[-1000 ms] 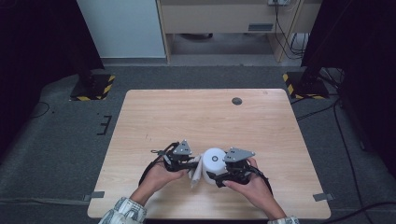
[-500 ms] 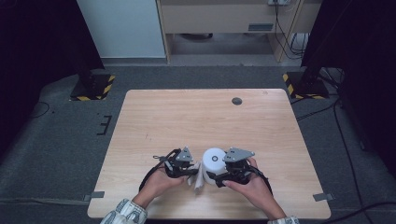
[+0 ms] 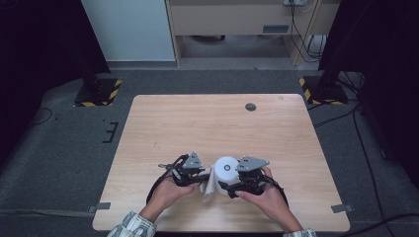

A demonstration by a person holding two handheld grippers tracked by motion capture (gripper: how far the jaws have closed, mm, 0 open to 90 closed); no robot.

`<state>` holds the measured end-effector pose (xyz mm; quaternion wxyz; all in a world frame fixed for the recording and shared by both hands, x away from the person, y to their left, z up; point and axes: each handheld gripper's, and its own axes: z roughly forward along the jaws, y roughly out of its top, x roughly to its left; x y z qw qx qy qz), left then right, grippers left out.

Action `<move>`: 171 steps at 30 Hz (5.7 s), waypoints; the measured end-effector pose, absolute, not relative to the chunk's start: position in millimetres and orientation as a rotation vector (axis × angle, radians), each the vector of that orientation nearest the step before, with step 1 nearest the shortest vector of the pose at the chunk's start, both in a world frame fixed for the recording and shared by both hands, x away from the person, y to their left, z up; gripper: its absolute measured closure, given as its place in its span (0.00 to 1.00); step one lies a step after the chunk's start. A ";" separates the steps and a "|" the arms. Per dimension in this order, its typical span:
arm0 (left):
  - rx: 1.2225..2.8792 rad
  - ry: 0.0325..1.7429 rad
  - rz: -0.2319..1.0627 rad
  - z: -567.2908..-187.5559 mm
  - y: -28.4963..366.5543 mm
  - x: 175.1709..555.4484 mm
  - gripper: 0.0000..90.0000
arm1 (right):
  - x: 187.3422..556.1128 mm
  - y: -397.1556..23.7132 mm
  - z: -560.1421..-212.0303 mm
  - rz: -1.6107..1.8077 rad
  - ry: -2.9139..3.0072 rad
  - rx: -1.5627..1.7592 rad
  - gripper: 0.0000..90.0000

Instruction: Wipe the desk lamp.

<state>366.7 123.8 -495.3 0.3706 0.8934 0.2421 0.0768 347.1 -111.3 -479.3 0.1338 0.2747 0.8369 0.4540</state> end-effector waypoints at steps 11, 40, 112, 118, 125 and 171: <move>2.188 0.611 0.229 -474.1 130.7 366.9 0.84 | 347.0 -111.1 -479.3 1.314 2.425 0.795 0.10; 2.273 0.621 0.207 -491.8 125.0 367.2 0.84 | 346.5 -110.9 -479.3 1.307 2.422 0.798 0.10; 2.304 0.628 0.207 -499.5 103.3 407.7 0.84 | 348.5 -111.9 -479.5 1.306 2.421 0.803 0.10; 2.332 0.620 0.201 -503.9 113.6 392.3 0.84 | 348.4 -111.8 -479.3 1.303 2.421 0.804 0.10; 2.321 0.582 0.193 -492.5 121.8 361.0 0.84 | 348.2 -111.3 -479.2 1.299 2.420 0.805 0.10; 2.125 1.146 0.633 -509.2 230.3 436.2 0.37 | 335.5 -174.2 -493.4 1.137 2.426 0.961 0.06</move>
